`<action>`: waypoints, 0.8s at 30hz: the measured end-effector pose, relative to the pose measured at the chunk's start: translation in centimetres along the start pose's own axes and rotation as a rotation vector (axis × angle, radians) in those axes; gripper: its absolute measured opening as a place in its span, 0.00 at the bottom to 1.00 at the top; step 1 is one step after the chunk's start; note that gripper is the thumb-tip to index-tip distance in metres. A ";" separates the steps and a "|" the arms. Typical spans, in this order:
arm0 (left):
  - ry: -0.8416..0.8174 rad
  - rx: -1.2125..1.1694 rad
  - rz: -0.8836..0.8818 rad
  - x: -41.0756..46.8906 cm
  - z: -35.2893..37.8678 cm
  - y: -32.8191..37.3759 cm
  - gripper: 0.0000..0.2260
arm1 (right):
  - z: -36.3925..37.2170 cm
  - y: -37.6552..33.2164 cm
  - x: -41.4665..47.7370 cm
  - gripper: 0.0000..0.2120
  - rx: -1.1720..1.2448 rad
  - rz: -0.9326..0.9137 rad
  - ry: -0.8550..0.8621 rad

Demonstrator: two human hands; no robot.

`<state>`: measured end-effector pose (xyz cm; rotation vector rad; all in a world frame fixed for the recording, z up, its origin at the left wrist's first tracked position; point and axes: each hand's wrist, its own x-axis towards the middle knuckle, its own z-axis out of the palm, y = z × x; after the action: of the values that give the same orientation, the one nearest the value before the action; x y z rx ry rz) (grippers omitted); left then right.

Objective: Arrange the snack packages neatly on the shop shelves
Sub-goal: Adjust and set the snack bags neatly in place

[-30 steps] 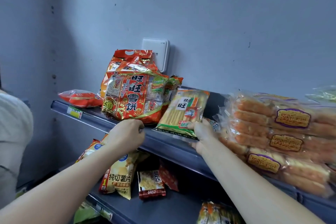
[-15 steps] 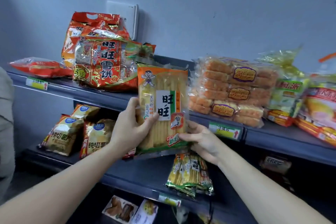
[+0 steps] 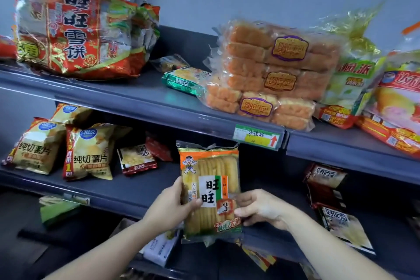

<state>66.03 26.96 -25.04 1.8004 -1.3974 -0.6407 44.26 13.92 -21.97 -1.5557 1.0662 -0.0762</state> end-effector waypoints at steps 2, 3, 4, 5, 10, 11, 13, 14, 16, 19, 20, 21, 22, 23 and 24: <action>-0.043 -0.038 -0.076 1.5 1.8 -0.2 0.16 | -1.0 1.5 1.3 0.13 -0.011 0.027 0.006; -0.059 -0.061 -0.116 2.3 2.6 -0.3 0.15 | -1.4 2.2 1.9 0.12 -0.014 0.042 0.017; -0.072 -0.081 -0.159 3.2 3.5 -0.4 0.15 | -1.8 2.8 2.6 0.11 -0.017 0.056 0.029; -0.074 -0.104 -0.205 4.0 4.4 -0.5 0.16 | -2.2 3.5 3.4 0.10 -0.016 0.072 0.044; 0.034 -0.425 -0.414 8.4 7.6 -1.3 0.29 | -3.9 5.2 8.5 0.11 0.134 0.109 0.183; 0.040 -0.478 -0.424 9.0 7.9 -1.4 0.31 | -4.0 5.1 9.6 0.09 0.173 0.112 0.221; 0.030 -0.496 -0.423 9.8 8.3 -1.6 0.32 | -4.2 5.1 11.6 0.08 0.220 0.110 0.313; 0.012 -0.478 -0.427 10.0 8.5 -1.8 0.31 | -4.2 5.0 12.4 0.10 0.226 0.107 0.349; -0.044 -0.389 -0.431 10.3 8.5 -2.2 0.27 | -4.1 4.8 13.9 0.18 0.221 0.098 0.400; -0.114 -0.227 -0.412 10.4 8.1 -2.6 0.21 | -3.5 4.3 14.5 0.24 0.088 0.063 0.455; -0.128 -0.176 -0.405 10.4 7.8 -2.7 0.21 | -3.3 4.1 14.4 0.24 0.015 0.044 0.467; -0.137 -0.111 -0.389 10.6 7.5 -2.6 0.21 | -3.2 3.8 14.3 0.23 -0.078 0.025 0.485; -0.144 -0.029 -0.374 10.7 7.0 -2.6 0.21 | -3.2 3.4 14.0 0.23 -0.191 0.010 0.508; -0.150 0.059 -0.358 10.8 6.5 -2.4 0.20 | -3.1 3.0 13.9 0.23 -0.311 -0.007 0.532; -0.155 0.138 -0.346 10.8 5.9 -2.3 0.20 | -3.1 2.6 13.7 0.23 -0.416 -0.032 0.557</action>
<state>65.84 15.32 -29.68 2.1673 -1.2635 -0.8962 48.90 2.95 -29.82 -1.9882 1.5636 -0.3436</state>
